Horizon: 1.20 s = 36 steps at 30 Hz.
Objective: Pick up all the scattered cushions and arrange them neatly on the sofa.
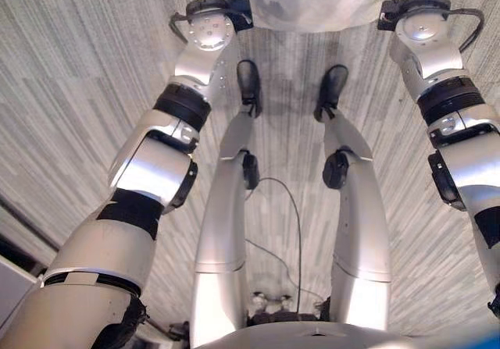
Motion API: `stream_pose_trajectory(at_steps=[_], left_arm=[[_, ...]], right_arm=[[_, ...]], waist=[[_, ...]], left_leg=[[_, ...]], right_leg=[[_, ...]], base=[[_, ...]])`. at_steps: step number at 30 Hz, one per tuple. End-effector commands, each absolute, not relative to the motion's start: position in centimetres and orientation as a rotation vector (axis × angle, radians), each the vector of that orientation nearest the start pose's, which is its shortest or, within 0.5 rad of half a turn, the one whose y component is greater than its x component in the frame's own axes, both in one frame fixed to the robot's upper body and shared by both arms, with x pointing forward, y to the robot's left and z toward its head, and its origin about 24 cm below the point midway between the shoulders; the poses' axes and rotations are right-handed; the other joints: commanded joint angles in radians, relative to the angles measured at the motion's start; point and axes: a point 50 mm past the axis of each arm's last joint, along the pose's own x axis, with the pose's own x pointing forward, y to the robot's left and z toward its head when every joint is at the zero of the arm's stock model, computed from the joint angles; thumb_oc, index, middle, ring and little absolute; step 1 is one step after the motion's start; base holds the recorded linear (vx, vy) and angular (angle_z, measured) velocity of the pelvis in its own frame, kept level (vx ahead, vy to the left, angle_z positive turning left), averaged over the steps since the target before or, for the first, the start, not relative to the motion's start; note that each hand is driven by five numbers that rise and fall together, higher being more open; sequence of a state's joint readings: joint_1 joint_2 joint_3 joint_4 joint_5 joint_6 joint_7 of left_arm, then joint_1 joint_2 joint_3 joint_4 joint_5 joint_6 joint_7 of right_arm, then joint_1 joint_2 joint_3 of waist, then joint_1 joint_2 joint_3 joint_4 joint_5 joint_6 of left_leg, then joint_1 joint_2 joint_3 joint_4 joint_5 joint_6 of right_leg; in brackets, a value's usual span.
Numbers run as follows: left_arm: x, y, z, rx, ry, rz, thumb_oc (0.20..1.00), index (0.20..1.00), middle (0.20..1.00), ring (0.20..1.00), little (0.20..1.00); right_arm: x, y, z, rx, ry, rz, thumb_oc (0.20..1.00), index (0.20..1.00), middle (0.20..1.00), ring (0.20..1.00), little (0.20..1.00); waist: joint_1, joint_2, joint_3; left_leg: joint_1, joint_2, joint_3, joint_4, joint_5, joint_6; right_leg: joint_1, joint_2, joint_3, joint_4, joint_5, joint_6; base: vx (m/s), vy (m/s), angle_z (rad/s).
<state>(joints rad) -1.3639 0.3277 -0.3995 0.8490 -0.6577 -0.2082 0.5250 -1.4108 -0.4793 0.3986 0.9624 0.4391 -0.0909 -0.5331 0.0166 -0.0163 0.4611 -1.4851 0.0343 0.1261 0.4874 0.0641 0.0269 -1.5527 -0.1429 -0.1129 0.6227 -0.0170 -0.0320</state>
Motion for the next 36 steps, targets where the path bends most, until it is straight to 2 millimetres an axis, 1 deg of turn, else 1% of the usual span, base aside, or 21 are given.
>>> stream_pose_trajectory(at_steps=[1, 5, 7, 8, 13, 14, 18, 19, 20, 21, 22, 23, 26, 28, 29, 30, 31, 33, 34, 35, 36], left_arm=[[39.4, 5.5, 28.7, -0.254, -0.542, -0.021, 0.200, 0.200, 0.200, 0.200, 0.200], [39.0, 5.6, 28.0, -0.305, -0.543, -0.037, 0.200, 0.200, 0.200, 0.200, 0.200], [38.7, 5.8, 27.0, -0.363, -0.530, -0.044, 0.200, 0.200, 0.200, 0.200, 0.200], [38.2, 6.4, 25.2, -0.422, -0.512, -0.049, 0.200, 0.200, 0.200, 0.200, 0.200], [37.1, 7.3, 22.6, -0.495, -0.494, -0.044, 0.200, 0.200, 0.200, 0.200, 0.200], [37.1, 7.3, 22.4, -0.494, -0.491, -0.043, 0.200, 0.200, 0.200, 0.200, 0.200], [35.4, 8.1, 18.3, -0.508, -0.423, -0.048, 0.200, 0.200, 0.200, 0.200, 0.200], [35.1, 8.2, 17.4, -0.484, -0.403, -0.055, 0.200, 0.200, 0.200, 0.200, 0.200], [35.1, 8.2, 17.3, -0.484, -0.400, -0.054, 0.200, 0.200, 0.200, 0.200, 0.200], [34.7, 8.4, 16.4, -0.448, -0.385, -0.060, 0.200, 0.200, 0.200, 0.200, 0.200], [33.7, 9.1, 14.1, -0.369, -0.348, -0.066, 0.200, 0.200, 0.200, 0.200, 0.200], [33.7, 9.1, 14.1, -0.369, -0.346, -0.066, 0.200, 0.200, 0.200, 0.200, 0.200], [32.3, 9.9, 11.3, -0.315, -0.282, -0.063, 0.200, 0.200, 0.200, 0.200, 0.200], [31.3, 10.4, 9.8, -0.278, -0.247, -0.061, 0.200, 0.200, 0.200, 0.200, 0.200], [30.6, 11.1, 8.8, -0.246, -0.221, -0.056, 0.200, 0.200, 0.200, 0.200, 0.200], [30.2, 11.6, 8.4, -0.220, -0.214, -0.053, 0.200, 0.200, 0.200, 0.200, 0.200], [30.2, 11.6, 8.5, -0.220, -0.214, -0.053, 0.200, 0.200, 0.200, 0.200, 0.200], [29.2, 12.7, 7.2, -0.177, -0.178, -0.044, 0.200, 0.200, 0.200, 0.200, 0.200], [28.9, 13.1, 6.7, -0.167, -0.158, -0.035, 0.200, 0.200, 0.200, 0.200, 0.200], [28.9, 13.1, 6.7, -0.167, -0.157, -0.035, 0.200, 0.200, 0.200, 0.200, 0.200], [28.7, 13.5, 6.4, -0.160, -0.146, -0.023, 0.200, 0.200, 0.200, 0.200, 0.200]], right_arm=[[38.5, -4.7, 33.2, -0.075, -0.741, 0.029, 0.200, 0.200, 0.200, 0.200, 0.200], [38.2, -4.9, 32.6, -0.079, -0.759, 0.035, 0.200, 0.200, 0.200, 0.200, 0.200], [38.2, -5.9, 31.7, -0.047, -0.745, 0.024, 0.200, 0.200, 0.200, 0.200, 0.200], [38.1, -7.3, 29.8, -0.027, -0.727, 0.003, 0.200, 0.200, 0.200, 0.200, 0.200], [37.4, -9.0, 25.3, -0.010, -0.668, -0.023, 0.200, 0.200, 0.200, 0.200, 0.200], [37.4, -9.0, 25.2, -0.010, -0.665, -0.024, 0.200, 0.200, 0.200, 0.200, 0.200], [35.9, -10.2, 19.8, 0.040, -0.561, -0.031, 0.200, 0.200, 0.200, 0.200, 0.200], [35.6, -10.4, 18.9, 0.051, -0.538, -0.028, 0.200, 0.200, 0.200, 0.200, 0.200], [35.6, -10.4, 18.9, 0.051, -0.535, -0.027, 0.200, 0.200, 0.200, 0.200, 0.200], [35.2, -10.7, 17.8, 0.082, -0.511, -0.028, 0.200, 0.200, 0.200, 0.200, 0.200], [34.1, -11.0, 15.3, 0.113, -0.452, -0.007, 0.200, 0.200, 0.200, 0.200, 0.200], [34.1, -11.0, 15.3, 0.113, -0.451, -0.007, 0.200, 0.200, 0.200, 0.200, 0.200], [32.7, -11.1, 12.5, 0.117, -0.375, 0.014, 0.200, 0.200, 0.200, 0.200, 0.200], [32.1, -11.4, 11.3, 0.122, -0.337, 0.023, 0.200, 0.200, 0.200, 0.200, 0.200], [31.6, -12.0, 10.3, 0.114, -0.305, 0.022, 0.200, 0.200, 0.200, 0.200, 0.200], [31.4, -12.3, 9.9, 0.110, -0.291, 0.024, 0.200, 0.200, 0.200, 0.200, 0.200], [31.4, -12.3, 9.9, 0.110, -0.291, 0.024, 0.200, 0.200, 0.200, 0.200, 0.200], [30.8, -12.6, 8.8, 0.100, -0.250, 0.038, 0.200, 0.200, 0.200, 0.200, 0.200], [30.6, -12.7, 8.3, 0.092, -0.234, 0.042, 0.200, 0.200, 0.200, 0.200, 0.200], [30.6, -12.7, 8.3, 0.092, -0.234, 0.042, 0.200, 0.200, 0.200, 0.200, 0.200], [30.5, -12.7, 8.0, 0.090, -0.222, 0.044, 0.200, 0.200, 0.200, 0.200, 0.200]], waist=[[-0.023, 0.019, -0.218], [-0.023, 0.016, -0.237], [-0.024, 0.015, -0.235], [-0.025, 0.010, -0.229], [-0.019, -0.001, -0.234], [-0.019, 0.000, -0.231], [-0.017, -0.011, -0.241], [-0.017, -0.013, -0.238], [-0.017, -0.013, -0.241], [-0.018, -0.016, -0.239], [-0.019, -0.021, -0.254], [-0.019, -0.021, -0.251], [-0.014, -0.030, -0.271], [-0.011, -0.038, -0.289], [-0.005, -0.042, -0.311], [-0.003, -0.045, -0.318], [-0.003, -0.045, -0.319], [0.011, -0.042, -0.335], [0.010, -0.038, -0.341], [0.011, -0.039, -0.340], [0.009, -0.036, -0.339]], left_leg=[[-0.080, -0.015, -0.106, 0.083, -0.093, -0.028], [-0.004, -0.012, -0.104, 0.044, -0.091, -0.033], [0.105, -0.014, -0.103, -0.011, -0.083, -0.040], [0.253, -0.021, -0.112, -0.077, -0.078, -0.053], [0.460, -0.036, -0.131, -0.178, -0.067, -0.075], [0.470, -0.036, -0.132, -0.184, -0.065, -0.075], [0.736, -0.047, -0.143, -0.299, -0.046, -0.089], [0.761, -0.046, -0.138, -0.304, -0.018, -0.083], [0.779, -0.045, -0.144, -0.307, -0.046, -0.088], [0.817, -0.046, -0.138, -0.324, -0.016, -0.085], [0.912, -0.043, -0.134, -0.345, -0.020, -0.086], [0.919, -0.042, -0.134, -0.348, -0.019, -0.086], [1.060, -0.041, -0.131, -0.382, -0.033, -0.083], [1.130, -0.040, -0.122, -0.387, -0.047, -0.079], [1.186, -0.041, -0.115, -0.388, -0.067, -0.071], [1.217, -0.041, -0.108, -0.387, -0.076, -0.066], [1.215, -0.042, -0.108, -0.389, -0.073, -0.065], [1.301, -0.043, -0.096, -0.398, -0.102, -0.047], [1.328, -0.041, -0.092, -0.407, -0.108, -0.038], [1.331, -0.041, -0.090, -0.409, -0.108, -0.037], [1.359, -0.042, -0.086, -0.418, -0.111, -0.027]], right_leg=[[0.027, -0.013, 0.029, 0.062, -0.057, 0.161], [0.104, -0.003, 0.010, 0.027, -0.050, 0.162], [0.203, 0.000, -0.009, -0.008, -0.042, 0.164], [0.336, 0.001, -0.026, -0.057, -0.036, 0.164], [0.530, -0.014, -0.058, -0.149, -0.032, 0.162], [0.540, -0.014, -0.060, -0.154, -0.031, 0.162], [0.793, -0.010, -0.095, -0.279, 0.000, 0.165], [0.825, -0.014, -0.103, -0.301, 0.028, 0.154], [0.839, -0.011, -0.097, -0.297, 0.002, 0.163], [0.890, -0.010, -0.109, -0.331, 0.032, 0.155], [0.993, -0.009, -0.115, -0.369, 0.039, 0.158], [1.000, -0.009, -0.116, -0.372, 0.039, 0.158], [1.150, -0.004, -0.122, -0.420, 0.039, 0.163], [1.234, -0.001, -0.121, -0.442, 0.037, 0.166], [1.300, -0.001, -0.118, -0.463, 0.032, 0.169], [1.331, -0.001, -0.116, -0.468, 0.030, 0.172], [1.330, -0.001, -0.117, -0.471, 0.033, 0.172], [1.377, -0.003, -0.105, -0.432, 0.031, 0.188], [1.371, -0.005, -0.098, -0.394, 0.050, 0.200], [1.372, -0.005, -0.096, -0.392, 0.049, 0.201], [1.365, -0.005, -0.081, -0.333, 0.082, 0.217]], base=[[-0.01, 0.019, -0.04], [-0.03, 0.016, -0.02], [-0.08, 0.021, 0.01], [-0.06, 0.009, 0.12], [0.01, -0.016, 0.04], [0.04, -0.019, 0.03], [0.03, 0.003, 0.05], [0.05, 0.026, 0.10], [-0.02, 0.045, 0.07], [0.13, 0.062, 0.05], [0.05, 0.075, 0.03], [0.15, 0.059, 0.03], [0.14, 0.056, 0.00], [0.19, 0.098, -0.03], [0.21, 0.128, -0.04], [0.16, 0.098, -0.03], [0.11, 0.080, -0.07], [0.17, 0.136, -0.10], [0.13, 0.120, -0.10], [0.09, 0.092, -0.16], [0.10, 0.124, -0.22]])
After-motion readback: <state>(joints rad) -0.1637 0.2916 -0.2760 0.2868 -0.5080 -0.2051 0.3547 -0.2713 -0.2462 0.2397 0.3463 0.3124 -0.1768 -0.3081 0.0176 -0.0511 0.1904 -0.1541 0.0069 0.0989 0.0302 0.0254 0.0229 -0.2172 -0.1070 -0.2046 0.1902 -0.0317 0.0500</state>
